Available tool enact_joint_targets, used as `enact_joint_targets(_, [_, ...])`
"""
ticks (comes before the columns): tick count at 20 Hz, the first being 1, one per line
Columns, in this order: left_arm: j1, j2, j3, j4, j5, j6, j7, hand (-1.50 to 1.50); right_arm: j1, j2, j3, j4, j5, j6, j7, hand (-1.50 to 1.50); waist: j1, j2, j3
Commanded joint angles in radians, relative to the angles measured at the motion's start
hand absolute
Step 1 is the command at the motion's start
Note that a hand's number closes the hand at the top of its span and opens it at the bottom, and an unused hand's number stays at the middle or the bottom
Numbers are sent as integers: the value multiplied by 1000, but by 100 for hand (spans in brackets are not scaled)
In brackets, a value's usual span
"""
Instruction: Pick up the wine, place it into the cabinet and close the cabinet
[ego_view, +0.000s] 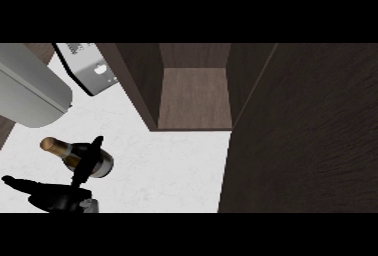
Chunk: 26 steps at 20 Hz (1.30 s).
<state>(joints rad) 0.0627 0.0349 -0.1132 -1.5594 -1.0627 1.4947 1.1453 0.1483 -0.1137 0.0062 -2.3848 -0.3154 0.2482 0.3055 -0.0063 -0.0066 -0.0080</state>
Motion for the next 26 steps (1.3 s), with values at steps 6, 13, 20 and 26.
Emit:
enact_joint_targets(6, [-49, -15, -32, -62, 69, 5, -43, 150, -19, -11, -17, -57, -46, -12, 36, -150, -5, -1, -4])
enact_joint_targets(13, [-65, 9, -44, 34, 95, 5, -95, 150, 24, 7, 15, -63, -27, -6, 23, -150, -23, 4, -3])
enact_joint_targets(20, [-135, 232, -607, -106, 187, -24, -69, 150, -49, 8, 51, 19, -23, 20, -2, -150, -125, 6, -11])
enact_joint_targets(26, [-197, 347, -840, -290, 235, 4, -88, 150, -43, 13, 64, 22, -31, 30, -6, -150, -104, 3, -11])
